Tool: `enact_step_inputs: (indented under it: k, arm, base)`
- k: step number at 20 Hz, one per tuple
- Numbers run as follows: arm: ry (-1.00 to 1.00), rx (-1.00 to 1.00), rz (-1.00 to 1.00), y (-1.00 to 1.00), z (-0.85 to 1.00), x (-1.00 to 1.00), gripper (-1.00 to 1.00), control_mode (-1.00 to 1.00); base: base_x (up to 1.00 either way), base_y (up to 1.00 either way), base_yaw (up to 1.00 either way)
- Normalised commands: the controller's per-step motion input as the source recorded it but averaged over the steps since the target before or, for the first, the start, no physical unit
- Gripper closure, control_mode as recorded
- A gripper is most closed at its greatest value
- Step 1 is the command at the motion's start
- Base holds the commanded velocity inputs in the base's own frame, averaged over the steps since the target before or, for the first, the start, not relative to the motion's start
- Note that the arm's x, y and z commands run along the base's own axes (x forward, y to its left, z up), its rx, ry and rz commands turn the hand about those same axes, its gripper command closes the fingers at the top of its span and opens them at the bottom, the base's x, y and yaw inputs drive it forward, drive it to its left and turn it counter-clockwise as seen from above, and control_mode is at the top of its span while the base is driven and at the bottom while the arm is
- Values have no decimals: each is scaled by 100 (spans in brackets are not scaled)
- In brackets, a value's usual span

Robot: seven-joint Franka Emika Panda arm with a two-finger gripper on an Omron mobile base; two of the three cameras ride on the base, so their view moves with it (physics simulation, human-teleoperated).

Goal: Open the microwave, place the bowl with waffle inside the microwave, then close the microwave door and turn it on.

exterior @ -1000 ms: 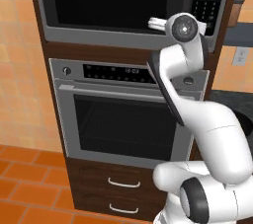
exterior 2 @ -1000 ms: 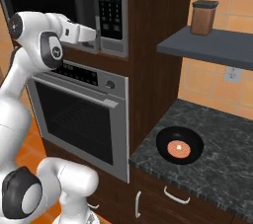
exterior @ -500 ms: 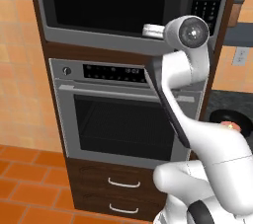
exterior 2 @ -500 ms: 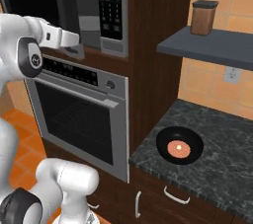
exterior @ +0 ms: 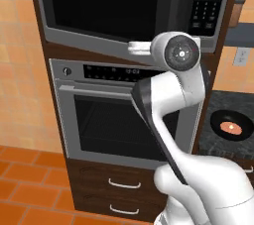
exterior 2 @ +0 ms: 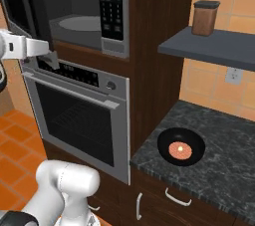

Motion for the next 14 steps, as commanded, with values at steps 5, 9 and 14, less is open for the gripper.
enact_step_inputs:
  k: [5, 9, 14]
  arm:
    - [6, -14, 0, 100, -61, -22, 100, -100]
    - [7, -15, 0, 100, -59, -17, 100, -100]
    - [6, -13, 0, 100, -60, -11, 100, -100]
  base:
    - [0, 0, 0]
    - [0, 0, 0]
    - [0, 0, 0]
